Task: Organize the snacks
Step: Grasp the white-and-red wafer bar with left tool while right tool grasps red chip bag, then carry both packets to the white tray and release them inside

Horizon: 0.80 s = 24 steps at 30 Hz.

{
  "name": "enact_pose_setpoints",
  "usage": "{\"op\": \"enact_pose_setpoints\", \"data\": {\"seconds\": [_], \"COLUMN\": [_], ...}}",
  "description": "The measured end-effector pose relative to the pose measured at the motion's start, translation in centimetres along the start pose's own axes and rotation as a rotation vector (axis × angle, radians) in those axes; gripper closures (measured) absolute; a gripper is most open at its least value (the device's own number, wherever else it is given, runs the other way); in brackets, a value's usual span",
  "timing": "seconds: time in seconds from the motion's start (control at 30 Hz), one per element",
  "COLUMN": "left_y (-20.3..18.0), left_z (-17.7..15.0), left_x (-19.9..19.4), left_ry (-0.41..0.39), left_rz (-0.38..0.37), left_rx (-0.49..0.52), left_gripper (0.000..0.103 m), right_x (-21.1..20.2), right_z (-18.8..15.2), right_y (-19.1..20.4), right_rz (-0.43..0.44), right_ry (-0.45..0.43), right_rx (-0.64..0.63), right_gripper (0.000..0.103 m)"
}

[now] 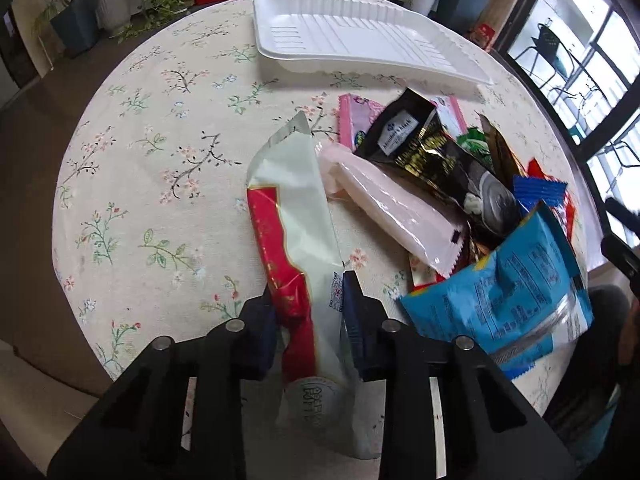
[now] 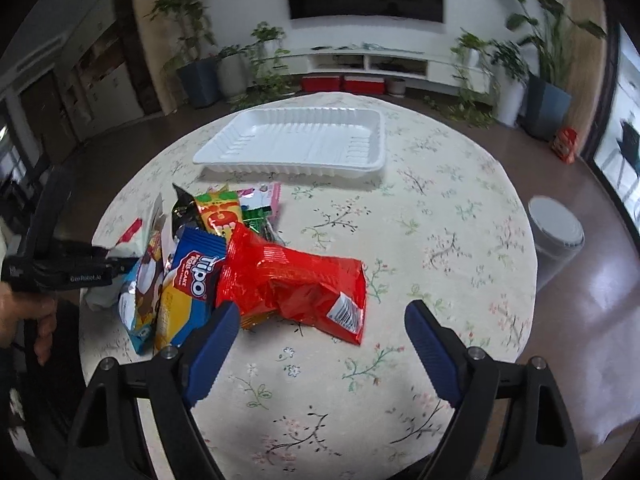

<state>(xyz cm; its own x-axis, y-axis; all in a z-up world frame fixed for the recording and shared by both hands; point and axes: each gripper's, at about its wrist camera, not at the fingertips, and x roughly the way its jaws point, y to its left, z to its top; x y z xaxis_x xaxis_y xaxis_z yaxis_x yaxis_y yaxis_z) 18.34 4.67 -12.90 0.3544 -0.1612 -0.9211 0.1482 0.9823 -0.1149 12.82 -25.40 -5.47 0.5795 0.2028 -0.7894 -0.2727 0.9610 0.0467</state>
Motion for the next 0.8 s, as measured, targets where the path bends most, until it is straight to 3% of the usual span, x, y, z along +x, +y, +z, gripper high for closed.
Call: {"op": "enact_pose_setpoints", "data": {"seconds": [0.13,0.23,0.4,0.57,0.67,0.8], "left_y": [-0.1,0.1,-0.2,-0.4,-0.5,-0.5], "left_z": [-0.6,-1.1,-2.7,-3.4,-3.5,-3.1], "left_x": [-0.6,-0.9,-1.6,-1.9,-2.1,-1.8], "left_ry": [0.008,0.005,-0.006,-0.008,-0.003,0.002], "left_rz": [-0.047,-0.058,-0.065,-0.068,-0.066,-0.064], "left_rx": [0.006,0.007,0.015,0.036,0.047,0.053], "left_gripper": [0.076,0.077,0.077,0.077,0.077,0.077], "right_x": [1.4,3.8,6.1,8.8,9.8,10.9], "right_z": [1.4,2.3,3.5,2.9,3.1,3.4], "right_y": [0.9,1.6,1.7,2.2,1.8,0.8], "right_rz": [0.092,0.106,0.162,0.243,0.261,0.315], "right_ry": [0.065,0.179,0.190,0.259,0.276,0.310], "right_rx": [-0.279,-0.442,-0.542,-0.668,-0.669,-0.624], "right_gripper": [0.016,0.017,0.018,0.027,0.037,0.042]}}
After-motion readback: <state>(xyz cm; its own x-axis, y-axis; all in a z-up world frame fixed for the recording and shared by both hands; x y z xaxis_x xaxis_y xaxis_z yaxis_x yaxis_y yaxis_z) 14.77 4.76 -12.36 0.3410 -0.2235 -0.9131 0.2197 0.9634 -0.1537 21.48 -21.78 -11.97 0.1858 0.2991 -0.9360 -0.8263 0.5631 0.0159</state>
